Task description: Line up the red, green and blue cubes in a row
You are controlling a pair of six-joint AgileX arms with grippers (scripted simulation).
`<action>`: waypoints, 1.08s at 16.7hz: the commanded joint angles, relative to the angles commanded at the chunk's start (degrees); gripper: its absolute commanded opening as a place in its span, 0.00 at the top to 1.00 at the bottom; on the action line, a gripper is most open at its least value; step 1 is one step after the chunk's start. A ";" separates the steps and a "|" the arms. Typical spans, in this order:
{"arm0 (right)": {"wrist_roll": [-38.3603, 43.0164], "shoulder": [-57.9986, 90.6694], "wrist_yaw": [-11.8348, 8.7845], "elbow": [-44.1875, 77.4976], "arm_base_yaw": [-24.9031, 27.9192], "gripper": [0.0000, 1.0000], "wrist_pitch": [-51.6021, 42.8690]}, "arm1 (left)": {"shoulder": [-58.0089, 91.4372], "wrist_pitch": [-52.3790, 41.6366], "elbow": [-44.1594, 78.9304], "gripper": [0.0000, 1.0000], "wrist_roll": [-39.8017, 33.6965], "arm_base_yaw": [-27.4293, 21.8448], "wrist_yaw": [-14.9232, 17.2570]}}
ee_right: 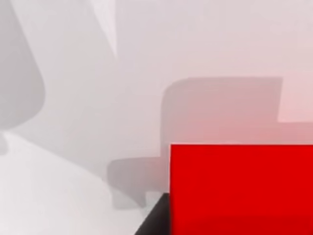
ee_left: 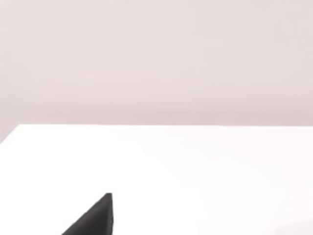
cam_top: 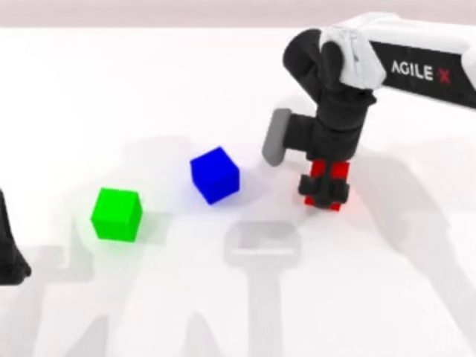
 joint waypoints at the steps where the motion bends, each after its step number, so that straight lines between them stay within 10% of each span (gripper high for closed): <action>1: -0.06 -0.13 -0.01 0.77 0.07 1.00 -0.79 | 0.00 0.00 0.00 0.00 0.00 0.00 0.00; 13: 0.08 -2.72 -0.04 10.69 0.30 1.00 -13.62 | 0.00 0.00 0.00 0.00 0.00 0.00 0.00; 18: 3.57 -0.71 -0.06 15.64 8.48 1.00 -16.46 | 0.00 0.00 0.00 0.00 0.00 0.00 0.00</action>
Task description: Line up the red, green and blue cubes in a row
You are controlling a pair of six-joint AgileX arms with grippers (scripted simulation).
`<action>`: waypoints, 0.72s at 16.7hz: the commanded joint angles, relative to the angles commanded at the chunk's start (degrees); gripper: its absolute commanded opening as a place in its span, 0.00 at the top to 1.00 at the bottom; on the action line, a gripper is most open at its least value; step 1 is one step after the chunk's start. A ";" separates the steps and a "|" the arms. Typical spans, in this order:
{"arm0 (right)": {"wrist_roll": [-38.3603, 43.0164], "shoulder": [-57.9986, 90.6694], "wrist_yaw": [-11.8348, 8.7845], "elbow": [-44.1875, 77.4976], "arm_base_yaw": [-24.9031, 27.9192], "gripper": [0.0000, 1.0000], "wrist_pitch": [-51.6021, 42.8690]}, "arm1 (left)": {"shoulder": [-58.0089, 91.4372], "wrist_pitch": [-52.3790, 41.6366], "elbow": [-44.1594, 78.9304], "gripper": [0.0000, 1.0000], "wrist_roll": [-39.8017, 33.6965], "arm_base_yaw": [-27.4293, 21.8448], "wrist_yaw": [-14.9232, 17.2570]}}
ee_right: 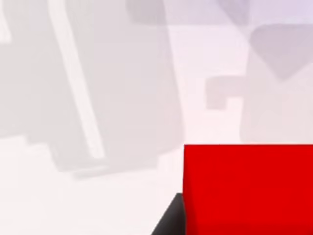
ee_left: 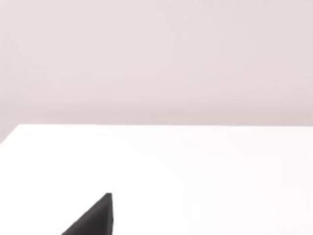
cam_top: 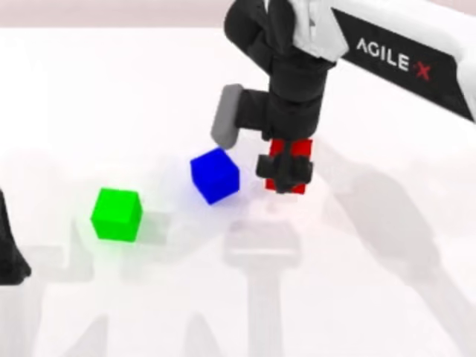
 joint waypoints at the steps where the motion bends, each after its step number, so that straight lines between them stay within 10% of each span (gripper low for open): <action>1: 1.12 0.61 -0.01 1.46 2.55 1.00 -0.90 | 0.00 0.00 0.00 0.00 0.00 0.00 0.00; 7: 7.41 3.67 -0.04 9.37 17.19 1.00 -5.76 | 0.00 0.00 0.00 0.00 0.00 0.00 0.00; 12: 8.32 3.96 -0.03 10.43 19.02 1.00 -6.35 | 0.00 0.00 0.00 0.00 0.00 0.00 0.00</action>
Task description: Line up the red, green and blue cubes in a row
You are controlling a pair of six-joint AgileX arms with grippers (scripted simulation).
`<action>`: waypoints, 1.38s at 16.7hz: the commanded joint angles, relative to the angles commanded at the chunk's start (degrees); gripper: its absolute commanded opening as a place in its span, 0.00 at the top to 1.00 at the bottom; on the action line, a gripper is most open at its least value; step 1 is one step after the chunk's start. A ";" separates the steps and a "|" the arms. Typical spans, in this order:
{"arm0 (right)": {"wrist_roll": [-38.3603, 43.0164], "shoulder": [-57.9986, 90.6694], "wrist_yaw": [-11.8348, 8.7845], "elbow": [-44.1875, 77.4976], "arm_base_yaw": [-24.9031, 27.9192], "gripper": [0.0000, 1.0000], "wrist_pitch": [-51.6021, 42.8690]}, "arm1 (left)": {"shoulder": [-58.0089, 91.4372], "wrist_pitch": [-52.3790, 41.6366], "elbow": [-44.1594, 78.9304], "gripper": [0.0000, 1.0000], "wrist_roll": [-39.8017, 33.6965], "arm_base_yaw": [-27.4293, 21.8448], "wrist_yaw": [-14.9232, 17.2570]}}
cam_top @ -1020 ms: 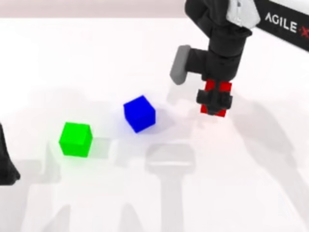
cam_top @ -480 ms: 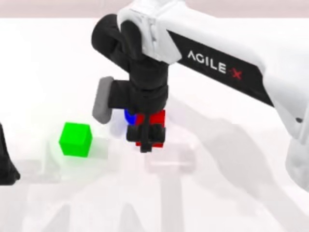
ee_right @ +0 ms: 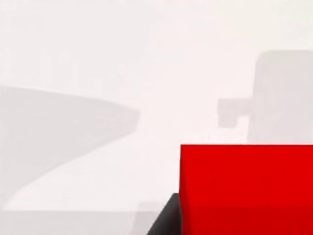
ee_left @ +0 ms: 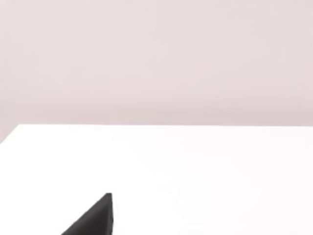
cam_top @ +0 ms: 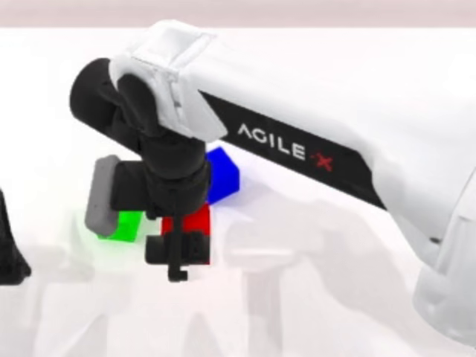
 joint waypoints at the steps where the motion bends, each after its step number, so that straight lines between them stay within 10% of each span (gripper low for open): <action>1: 0.04 -0.22 -0.07 -0.14 -0.18 1.00 0.08 | 0.00 0.00 0.00 0.00 0.00 0.00 0.00; 15: 0.10 0.08 0.00 -15.74 0.10 1.00 15.83 | 0.00 0.00 0.00 0.00 0.00 0.00 0.00; 23: 0.10 0.08 0.00 -15.74 0.10 0.40 15.83 | 0.00 0.00 0.00 0.00 0.00 0.00 0.00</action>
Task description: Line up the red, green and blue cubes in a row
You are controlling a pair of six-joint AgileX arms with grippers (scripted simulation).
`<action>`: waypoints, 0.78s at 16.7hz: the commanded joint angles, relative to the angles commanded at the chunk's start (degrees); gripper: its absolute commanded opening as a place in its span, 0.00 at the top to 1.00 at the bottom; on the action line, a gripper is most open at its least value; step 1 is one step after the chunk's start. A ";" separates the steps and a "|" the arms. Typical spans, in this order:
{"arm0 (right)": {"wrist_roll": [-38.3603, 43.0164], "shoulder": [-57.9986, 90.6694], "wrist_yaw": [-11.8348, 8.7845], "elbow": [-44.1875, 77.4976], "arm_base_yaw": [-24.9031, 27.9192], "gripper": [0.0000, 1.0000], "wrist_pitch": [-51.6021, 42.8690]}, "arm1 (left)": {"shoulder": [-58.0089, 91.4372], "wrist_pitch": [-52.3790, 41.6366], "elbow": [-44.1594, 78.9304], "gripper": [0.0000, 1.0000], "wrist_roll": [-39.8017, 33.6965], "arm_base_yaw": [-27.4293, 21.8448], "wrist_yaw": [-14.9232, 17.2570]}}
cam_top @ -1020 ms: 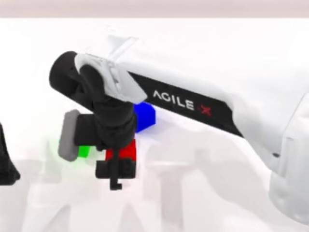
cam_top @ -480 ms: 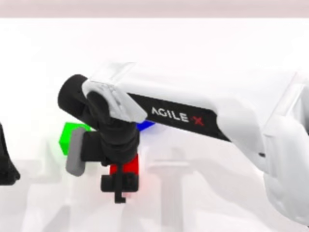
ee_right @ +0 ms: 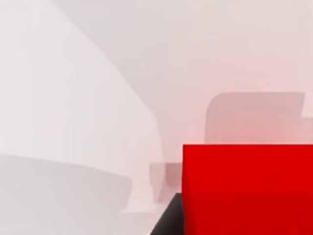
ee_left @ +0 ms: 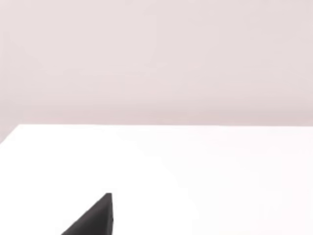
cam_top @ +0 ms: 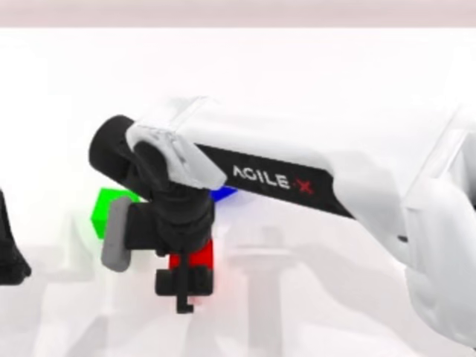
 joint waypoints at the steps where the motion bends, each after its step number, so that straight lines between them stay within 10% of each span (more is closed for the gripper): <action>1: 0.00 0.00 0.00 0.00 0.00 0.32 0.00 | 0.00 0.00 0.00 0.00 0.00 0.00 0.00; 5: 0.00 0.00 0.00 0.00 0.00 0.02 0.00 | 0.00 0.00 0.00 0.00 0.00 0.00 0.00; 13: 0.00 0.00 0.00 0.00 0.00 0.00 0.00 | 0.00 0.00 0.00 0.00 0.00 0.00 0.00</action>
